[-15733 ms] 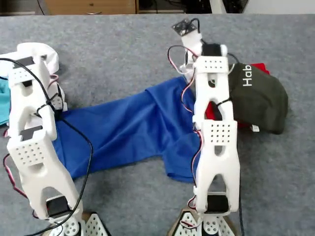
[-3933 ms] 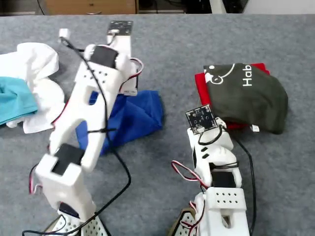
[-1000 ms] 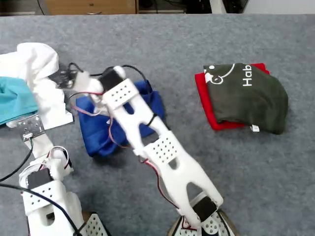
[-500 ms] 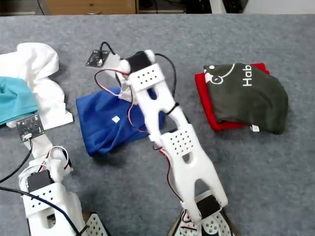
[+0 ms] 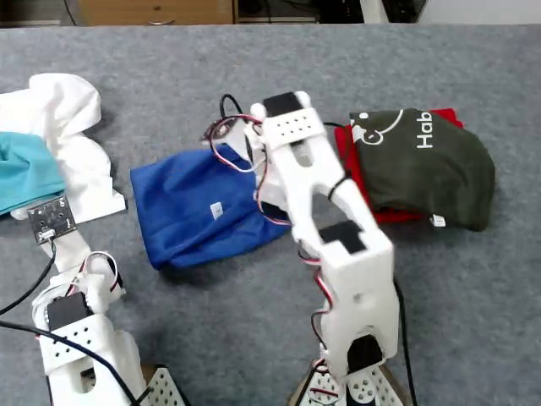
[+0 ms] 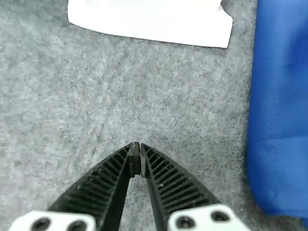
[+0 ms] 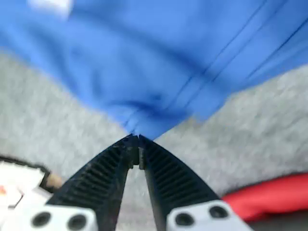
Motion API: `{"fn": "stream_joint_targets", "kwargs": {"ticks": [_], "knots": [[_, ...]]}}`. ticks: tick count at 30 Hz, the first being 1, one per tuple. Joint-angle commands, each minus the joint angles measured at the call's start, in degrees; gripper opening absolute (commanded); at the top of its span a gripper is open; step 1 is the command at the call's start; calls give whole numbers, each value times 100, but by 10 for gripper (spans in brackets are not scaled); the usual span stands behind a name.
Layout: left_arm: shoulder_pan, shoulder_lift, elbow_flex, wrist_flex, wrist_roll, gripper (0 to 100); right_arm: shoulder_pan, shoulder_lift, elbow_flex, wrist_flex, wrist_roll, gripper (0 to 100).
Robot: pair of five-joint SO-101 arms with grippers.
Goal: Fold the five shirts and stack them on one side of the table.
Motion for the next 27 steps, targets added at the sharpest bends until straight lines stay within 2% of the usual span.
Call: {"fn": "stream_joint_targets", "kwargs": {"ticks": [1,3,7,11,14,17,27], "knots": [[44,-57,-18,9,-9,19,84,-1138,207,-141,132,2],[44,-57,-18,9,-9,19,-4,-1464,40,-466,53,2],[44,-57,-18,9,-9,19,-312,-1534,-277,-1591,-668,3],[44,-57,-18,9,-9,19,-497,-901,-286,-2716,-1134,2],[44,-57,-18,9,-9,19,-462,-198,-303,-3059,-1178,2],[44,-101,18,9,-9,19,-347,259,-303,-2787,-1169,2],[35,-101,26,9,-9,19,13,259,-303,-721,-1152,2]]}}
